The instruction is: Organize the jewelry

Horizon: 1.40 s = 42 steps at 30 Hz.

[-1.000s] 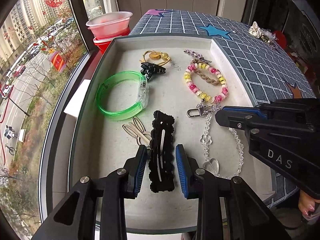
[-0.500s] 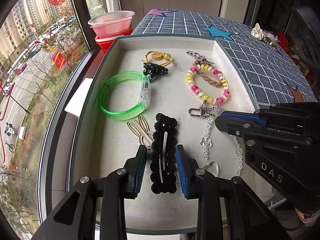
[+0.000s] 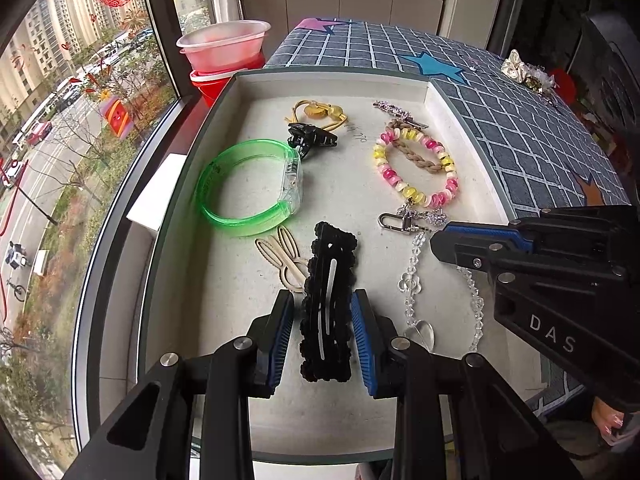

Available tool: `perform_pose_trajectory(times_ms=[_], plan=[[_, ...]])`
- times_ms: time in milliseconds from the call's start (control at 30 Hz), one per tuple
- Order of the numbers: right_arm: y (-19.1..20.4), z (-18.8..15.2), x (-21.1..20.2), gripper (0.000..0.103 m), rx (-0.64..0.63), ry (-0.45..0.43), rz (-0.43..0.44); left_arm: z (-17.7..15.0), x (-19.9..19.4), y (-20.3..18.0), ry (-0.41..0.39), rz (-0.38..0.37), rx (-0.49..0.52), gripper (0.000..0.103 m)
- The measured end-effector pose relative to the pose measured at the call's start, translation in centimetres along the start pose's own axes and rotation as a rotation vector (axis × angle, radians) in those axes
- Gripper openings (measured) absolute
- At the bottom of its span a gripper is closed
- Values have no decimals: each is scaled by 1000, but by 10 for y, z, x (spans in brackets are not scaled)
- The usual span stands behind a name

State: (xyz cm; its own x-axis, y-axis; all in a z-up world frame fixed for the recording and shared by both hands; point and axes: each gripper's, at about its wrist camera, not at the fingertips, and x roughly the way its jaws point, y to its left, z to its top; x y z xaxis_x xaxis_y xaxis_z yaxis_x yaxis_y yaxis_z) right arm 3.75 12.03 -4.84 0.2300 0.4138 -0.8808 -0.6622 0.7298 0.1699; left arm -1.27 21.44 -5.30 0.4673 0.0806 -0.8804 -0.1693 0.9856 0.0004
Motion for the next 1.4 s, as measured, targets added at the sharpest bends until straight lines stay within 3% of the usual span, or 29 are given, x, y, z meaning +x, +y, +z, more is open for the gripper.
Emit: perform_pose_trajectory(times_ms=[300, 533, 667, 733, 767, 800, 1100, 1233, 1300, 1400], plan=[[-4, 1, -16, 7, 35, -29, 8, 1, 0, -3, 2, 26, 14, 38], [-9, -2, -36, 25, 50, -68, -7, 1, -1, -4, -11, 75, 17, 38], [-15, -3, -44, 27, 67, -88, -13, 2, -1, -2, -9, 69, 9, 38], [-18, -3, -46, 28, 77, -90, -14, 2, -2, -2, -14, 69, 8, 68], [-19, -4, -47, 29, 81, -91, -14, 2, -4, -2, -27, 76, 5, 93], [-21, -4, -47, 29, 84, -91, -14, 1, -7, -3, -46, 89, 7, 97], [-24, -7, -48, 29, 89, -83, -16, 5, -14, -6, -53, 77, 22, 97], [-25, -8, -51, 40, 87, -73, -32, 5, -21, -3, -63, 84, 3, 97], [-24, -7, -54, 41, 82, -76, -36, 6, -23, 0, -63, 83, -11, 103], [-22, -7, -57, 41, 74, -74, -45, 5, -27, 3, -66, 89, -18, 103]])
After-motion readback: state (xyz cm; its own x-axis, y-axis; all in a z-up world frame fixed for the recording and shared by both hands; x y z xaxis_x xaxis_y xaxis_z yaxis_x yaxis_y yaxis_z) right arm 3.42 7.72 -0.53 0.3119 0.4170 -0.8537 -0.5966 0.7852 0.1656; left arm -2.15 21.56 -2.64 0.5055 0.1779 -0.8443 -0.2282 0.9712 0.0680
